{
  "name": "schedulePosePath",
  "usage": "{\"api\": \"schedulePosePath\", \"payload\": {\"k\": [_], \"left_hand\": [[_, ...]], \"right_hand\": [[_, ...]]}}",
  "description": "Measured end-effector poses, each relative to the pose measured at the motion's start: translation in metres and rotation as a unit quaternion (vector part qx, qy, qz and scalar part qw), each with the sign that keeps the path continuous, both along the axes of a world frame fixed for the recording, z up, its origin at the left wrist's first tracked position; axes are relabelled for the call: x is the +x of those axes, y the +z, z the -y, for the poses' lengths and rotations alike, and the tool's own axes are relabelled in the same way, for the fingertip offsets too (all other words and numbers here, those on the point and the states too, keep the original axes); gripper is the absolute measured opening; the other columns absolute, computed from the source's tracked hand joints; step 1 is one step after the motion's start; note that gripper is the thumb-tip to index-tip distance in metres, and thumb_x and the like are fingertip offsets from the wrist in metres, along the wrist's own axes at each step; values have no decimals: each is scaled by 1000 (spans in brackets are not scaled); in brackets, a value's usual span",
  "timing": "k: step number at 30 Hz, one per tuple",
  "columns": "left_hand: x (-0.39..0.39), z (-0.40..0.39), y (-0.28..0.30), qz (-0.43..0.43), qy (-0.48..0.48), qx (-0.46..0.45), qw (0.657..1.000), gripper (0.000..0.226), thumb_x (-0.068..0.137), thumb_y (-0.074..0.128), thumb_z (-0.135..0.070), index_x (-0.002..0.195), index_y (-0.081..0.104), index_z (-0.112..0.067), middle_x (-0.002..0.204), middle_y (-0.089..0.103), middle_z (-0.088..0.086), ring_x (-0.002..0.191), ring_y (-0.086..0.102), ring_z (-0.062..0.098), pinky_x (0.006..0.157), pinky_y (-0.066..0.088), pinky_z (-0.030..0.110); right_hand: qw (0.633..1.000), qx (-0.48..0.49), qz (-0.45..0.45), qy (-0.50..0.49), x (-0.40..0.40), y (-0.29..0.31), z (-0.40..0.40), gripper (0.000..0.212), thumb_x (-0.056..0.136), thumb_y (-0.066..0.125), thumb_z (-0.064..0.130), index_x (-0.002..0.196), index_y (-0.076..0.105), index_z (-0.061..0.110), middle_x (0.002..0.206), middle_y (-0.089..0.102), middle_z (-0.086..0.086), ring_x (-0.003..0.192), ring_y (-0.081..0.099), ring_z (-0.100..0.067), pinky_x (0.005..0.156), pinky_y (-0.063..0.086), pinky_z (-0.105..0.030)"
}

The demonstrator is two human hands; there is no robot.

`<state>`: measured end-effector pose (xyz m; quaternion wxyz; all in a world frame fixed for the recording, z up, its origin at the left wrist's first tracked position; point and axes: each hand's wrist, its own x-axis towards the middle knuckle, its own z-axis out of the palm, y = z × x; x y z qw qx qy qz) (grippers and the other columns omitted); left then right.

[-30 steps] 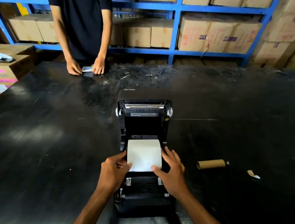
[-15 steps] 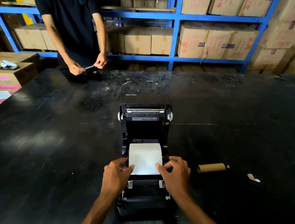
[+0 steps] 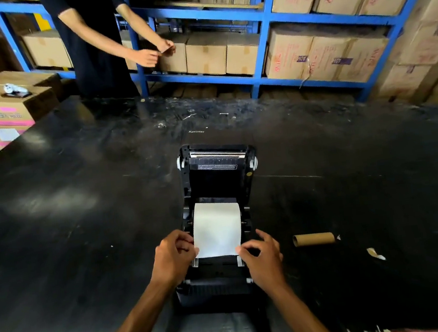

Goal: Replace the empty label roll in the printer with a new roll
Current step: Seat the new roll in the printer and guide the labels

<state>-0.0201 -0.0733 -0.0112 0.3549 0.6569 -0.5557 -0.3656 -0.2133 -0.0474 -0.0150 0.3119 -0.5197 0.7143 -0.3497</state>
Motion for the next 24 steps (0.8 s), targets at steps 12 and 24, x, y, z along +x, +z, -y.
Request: {"api": "schedulePosePath", "payload": {"k": [12, 24], "left_hand": [[-1, 6, -10, 89, -28, -34, 995, 25, 76, 73, -13, 81, 50, -22, 70, 69, -4, 61, 61, 12, 55, 42, 25], [3, 9, -3, 18, -55, 9, 998, 30, 72, 80, -16, 82, 52, -18, 67, 69, 6, 54, 62, 14, 51, 47, 23]], "right_hand": [[999, 26, 23, -12, 1, -8, 4, 9, 80, 68, 23, 73, 66, 28, 140, 48, -5, 132, 35, -22, 111, 24, -39], [994, 69, 70, 43, -12, -12, 15, 22, 75, 71, 26, 55, 65, 27, 138, 47, -2, 132, 40, -20, 111, 31, -41]]}}
